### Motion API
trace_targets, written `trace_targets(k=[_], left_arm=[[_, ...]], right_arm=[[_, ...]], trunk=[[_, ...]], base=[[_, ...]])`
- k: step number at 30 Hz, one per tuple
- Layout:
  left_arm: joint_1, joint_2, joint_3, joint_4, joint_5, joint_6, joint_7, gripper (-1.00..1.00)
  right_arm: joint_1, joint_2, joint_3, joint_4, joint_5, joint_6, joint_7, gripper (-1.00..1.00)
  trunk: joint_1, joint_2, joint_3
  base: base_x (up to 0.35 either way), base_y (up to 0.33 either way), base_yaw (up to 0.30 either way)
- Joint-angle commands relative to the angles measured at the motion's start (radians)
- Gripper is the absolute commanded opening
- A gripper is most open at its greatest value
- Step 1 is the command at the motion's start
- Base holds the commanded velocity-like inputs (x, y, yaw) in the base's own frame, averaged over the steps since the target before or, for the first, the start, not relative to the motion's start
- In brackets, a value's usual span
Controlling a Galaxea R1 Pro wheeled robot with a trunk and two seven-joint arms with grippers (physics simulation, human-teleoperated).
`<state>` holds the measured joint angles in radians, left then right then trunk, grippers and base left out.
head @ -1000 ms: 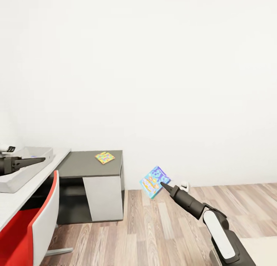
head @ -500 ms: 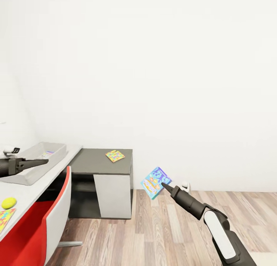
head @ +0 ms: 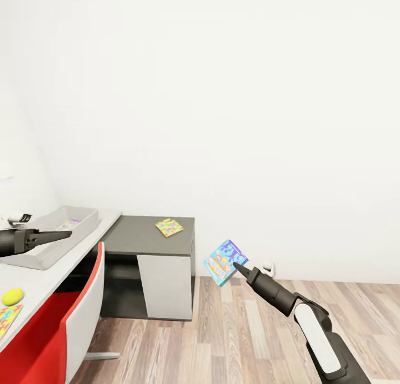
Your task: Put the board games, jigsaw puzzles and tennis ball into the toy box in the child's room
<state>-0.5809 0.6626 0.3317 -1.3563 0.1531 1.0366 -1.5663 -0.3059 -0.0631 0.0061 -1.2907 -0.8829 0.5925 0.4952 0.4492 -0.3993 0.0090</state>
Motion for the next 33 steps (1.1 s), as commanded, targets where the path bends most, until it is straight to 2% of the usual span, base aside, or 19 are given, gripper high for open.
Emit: trace_targets(k=[1,12,25,33], left_arm=[[0.0,0.0,0.0,0.0,-0.001,0.011,-0.004,1.0],[0.0,0.001,0.0,0.0,-0.001,0.011,-0.004,1.0],[-0.001,0.002,0.001,0.0,-0.001,0.011,-0.004,1.0],[-0.001,-0.001,0.0,0.001,-0.001,0.011,-0.004,1.0]], right_arm=[[0.0,0.0,0.0,0.0,-0.008,0.005,-0.001,-1.0],[-0.001,0.0,0.001,0.004,-0.007,0.006,-0.001,-1.0],[-0.001,0.0,0.002,0.007,-0.007,0.006,0.0,-1.0],[0.0,-0.003,0.0,0.007,-0.008,0.006,0.002,-1.0]], trunk=[[0.001,-0.001,0.0],[0.001,-0.001,0.006],[0.001,-0.001,0.011],[0.001,-0.001,0.011]], base=[[0.195,0.0,0.232],[0.103,-0.039,0.266],[0.011,-0.003,0.276],[0.101,-0.042,0.052]])
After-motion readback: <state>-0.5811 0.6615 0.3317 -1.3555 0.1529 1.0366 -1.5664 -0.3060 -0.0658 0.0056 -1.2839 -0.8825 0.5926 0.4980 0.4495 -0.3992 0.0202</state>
